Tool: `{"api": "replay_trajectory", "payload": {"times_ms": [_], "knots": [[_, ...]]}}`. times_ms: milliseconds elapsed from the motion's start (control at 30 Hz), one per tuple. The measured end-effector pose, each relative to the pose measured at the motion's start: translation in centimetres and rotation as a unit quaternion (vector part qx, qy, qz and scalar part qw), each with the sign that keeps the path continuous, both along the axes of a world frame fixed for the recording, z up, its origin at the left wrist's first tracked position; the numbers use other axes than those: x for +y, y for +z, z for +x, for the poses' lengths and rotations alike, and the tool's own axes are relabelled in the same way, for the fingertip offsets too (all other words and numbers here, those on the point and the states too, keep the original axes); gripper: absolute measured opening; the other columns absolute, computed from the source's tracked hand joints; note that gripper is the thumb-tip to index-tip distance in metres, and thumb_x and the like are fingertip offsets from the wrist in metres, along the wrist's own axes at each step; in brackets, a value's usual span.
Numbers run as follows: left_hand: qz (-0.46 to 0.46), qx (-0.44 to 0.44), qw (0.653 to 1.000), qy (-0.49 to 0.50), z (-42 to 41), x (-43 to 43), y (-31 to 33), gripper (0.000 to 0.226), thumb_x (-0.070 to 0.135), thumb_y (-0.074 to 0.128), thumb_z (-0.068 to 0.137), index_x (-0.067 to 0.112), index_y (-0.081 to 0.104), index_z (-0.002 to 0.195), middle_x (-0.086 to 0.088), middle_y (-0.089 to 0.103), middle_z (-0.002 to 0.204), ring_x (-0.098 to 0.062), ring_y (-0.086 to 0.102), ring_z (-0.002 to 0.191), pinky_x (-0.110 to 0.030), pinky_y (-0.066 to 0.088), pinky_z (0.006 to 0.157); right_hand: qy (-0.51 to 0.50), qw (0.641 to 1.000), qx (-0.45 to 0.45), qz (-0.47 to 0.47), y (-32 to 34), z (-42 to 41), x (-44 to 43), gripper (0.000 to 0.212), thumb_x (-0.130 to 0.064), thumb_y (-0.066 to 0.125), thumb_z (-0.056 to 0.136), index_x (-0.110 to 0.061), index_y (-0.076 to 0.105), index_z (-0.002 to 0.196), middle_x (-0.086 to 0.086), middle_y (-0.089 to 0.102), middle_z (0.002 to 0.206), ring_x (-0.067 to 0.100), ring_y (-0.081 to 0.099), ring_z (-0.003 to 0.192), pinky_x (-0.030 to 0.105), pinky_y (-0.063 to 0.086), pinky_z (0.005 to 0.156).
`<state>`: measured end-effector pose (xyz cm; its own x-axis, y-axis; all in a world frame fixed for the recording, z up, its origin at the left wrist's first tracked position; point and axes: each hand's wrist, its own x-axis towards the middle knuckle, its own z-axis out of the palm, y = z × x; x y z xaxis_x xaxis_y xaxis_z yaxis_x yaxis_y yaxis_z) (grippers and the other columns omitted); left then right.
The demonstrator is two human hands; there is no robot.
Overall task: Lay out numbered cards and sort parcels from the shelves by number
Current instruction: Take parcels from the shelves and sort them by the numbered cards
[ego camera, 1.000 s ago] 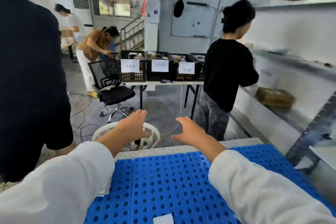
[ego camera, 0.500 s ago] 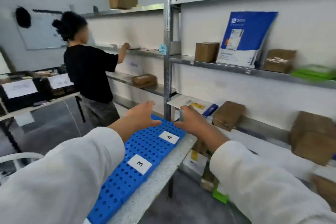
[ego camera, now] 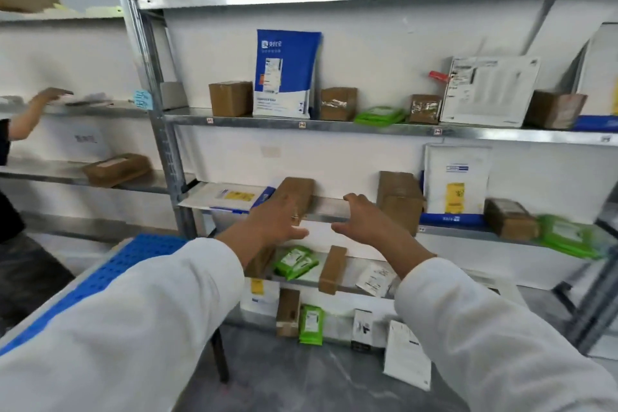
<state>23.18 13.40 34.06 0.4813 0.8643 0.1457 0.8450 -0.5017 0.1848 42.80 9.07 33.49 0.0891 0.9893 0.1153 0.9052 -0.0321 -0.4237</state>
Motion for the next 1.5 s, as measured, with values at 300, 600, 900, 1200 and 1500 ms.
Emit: {"api": "replay_trajectory", "payload": {"times_ms": [300, 600, 900, 1200, 1500], "knots": [[-0.03, 0.021, 0.998, -0.052, 5.8, 4.9, -3.3, 0.075, 0.053, 0.063, 0.084, 0.019, 0.033, 0.144, -0.003, 0.047, 0.141, -0.023, 0.052, 0.122, -0.036, 0.046, 0.097, -0.07, 0.996, -0.006, -0.053, -3.6, 5.8, 2.2, 0.072, -0.042, 0.063, 0.086, -0.013, 0.031, 0.144, 0.008, 0.039, 0.146, 0.026, 0.046, 0.127, 0.04, 0.044, 0.102], [-0.1, 0.03, 0.989, -0.102, 8.7, 12.5, -8.9, 0.077, 0.049, 0.061, 0.086, 0.016, 0.028, 0.148, -0.004, 0.034, 0.153, -0.024, 0.041, 0.134, -0.038, 0.039, 0.106, -0.114, 0.984, 0.029, -0.137, -9.0, 6.9, 8.0, 0.077, -0.039, 0.064, 0.086, -0.013, 0.024, 0.148, 0.008, 0.037, 0.148, 0.026, 0.045, 0.128, 0.035, 0.043, 0.099], [-0.138, 0.037, 0.975, -0.17, 12.4, 19.4, -13.3, 0.074, 0.056, 0.059, 0.082, 0.013, 0.037, 0.138, -0.008, 0.046, 0.138, -0.028, 0.047, 0.122, -0.04, 0.041, 0.1, -0.188, 0.967, 0.032, -0.171, -11.9, 8.7, 12.4, 0.068, -0.041, 0.063, 0.086, -0.012, 0.034, 0.141, 0.008, 0.041, 0.142, 0.025, 0.046, 0.125, 0.033, 0.041, 0.096], [-0.181, 0.061, 0.966, -0.172, 15.4, 24.3, -18.8, 0.078, 0.056, 0.061, 0.08, 0.013, 0.036, 0.141, -0.007, 0.05, 0.133, -0.026, 0.05, 0.12, -0.035, 0.044, 0.091, -0.22, 0.947, 0.11, -0.207, -16.0, 11.2, 16.3, 0.075, -0.035, 0.062, 0.085, -0.017, 0.023, 0.147, 0.009, 0.04, 0.146, 0.027, 0.048, 0.125, 0.044, 0.046, 0.101], [-0.235, 0.063, 0.961, -0.133, 21.2, 31.3, -24.9, 0.074, 0.052, 0.063, 0.084, 0.012, 0.037, 0.14, -0.008, 0.054, 0.127, -0.024, 0.057, 0.11, -0.038, 0.05, 0.088, -0.174, 0.948, 0.02, -0.267, -23.1, 18.6, 24.1, 0.076, -0.041, 0.061, 0.086, -0.011, 0.024, 0.146, 0.012, 0.035, 0.146, 0.031, 0.028, 0.138, 0.042, 0.032, 0.109]]}}
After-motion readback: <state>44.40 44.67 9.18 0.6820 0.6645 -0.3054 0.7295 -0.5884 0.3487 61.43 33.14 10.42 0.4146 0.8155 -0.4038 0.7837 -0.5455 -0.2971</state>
